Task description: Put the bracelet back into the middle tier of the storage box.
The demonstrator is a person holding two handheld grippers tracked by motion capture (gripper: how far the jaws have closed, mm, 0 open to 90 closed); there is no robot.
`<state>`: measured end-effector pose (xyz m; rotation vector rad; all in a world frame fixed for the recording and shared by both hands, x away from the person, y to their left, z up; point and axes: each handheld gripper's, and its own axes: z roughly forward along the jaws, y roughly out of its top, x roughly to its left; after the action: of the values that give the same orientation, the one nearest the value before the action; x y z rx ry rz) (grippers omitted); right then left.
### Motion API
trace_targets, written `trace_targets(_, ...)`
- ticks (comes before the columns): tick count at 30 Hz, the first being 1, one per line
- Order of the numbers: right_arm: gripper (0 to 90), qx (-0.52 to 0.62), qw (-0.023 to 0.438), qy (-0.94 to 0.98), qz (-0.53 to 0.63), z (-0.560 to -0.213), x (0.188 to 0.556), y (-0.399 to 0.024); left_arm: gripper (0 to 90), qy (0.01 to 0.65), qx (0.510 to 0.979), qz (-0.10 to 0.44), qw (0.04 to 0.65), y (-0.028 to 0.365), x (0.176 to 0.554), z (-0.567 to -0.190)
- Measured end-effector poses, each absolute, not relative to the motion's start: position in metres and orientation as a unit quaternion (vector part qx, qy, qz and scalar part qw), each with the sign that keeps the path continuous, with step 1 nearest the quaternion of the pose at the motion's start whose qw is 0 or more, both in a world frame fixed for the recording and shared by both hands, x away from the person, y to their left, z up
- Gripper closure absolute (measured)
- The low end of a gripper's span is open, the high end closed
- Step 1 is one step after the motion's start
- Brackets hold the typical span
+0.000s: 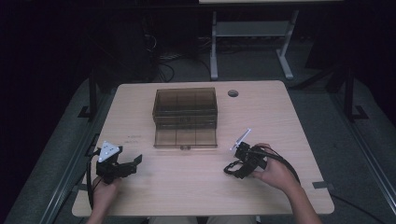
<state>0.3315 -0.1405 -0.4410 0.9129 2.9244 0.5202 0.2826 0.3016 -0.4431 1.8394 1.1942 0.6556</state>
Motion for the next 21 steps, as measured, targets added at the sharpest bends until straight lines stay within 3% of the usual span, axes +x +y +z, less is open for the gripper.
trace_targets(21,54.8,0.297,0.026,0.943,0.146,-0.4416,0.3259,-0.1377,13.1,0.474,0.731,0.262,0.415,0.3013,0.2822,-0.4427)
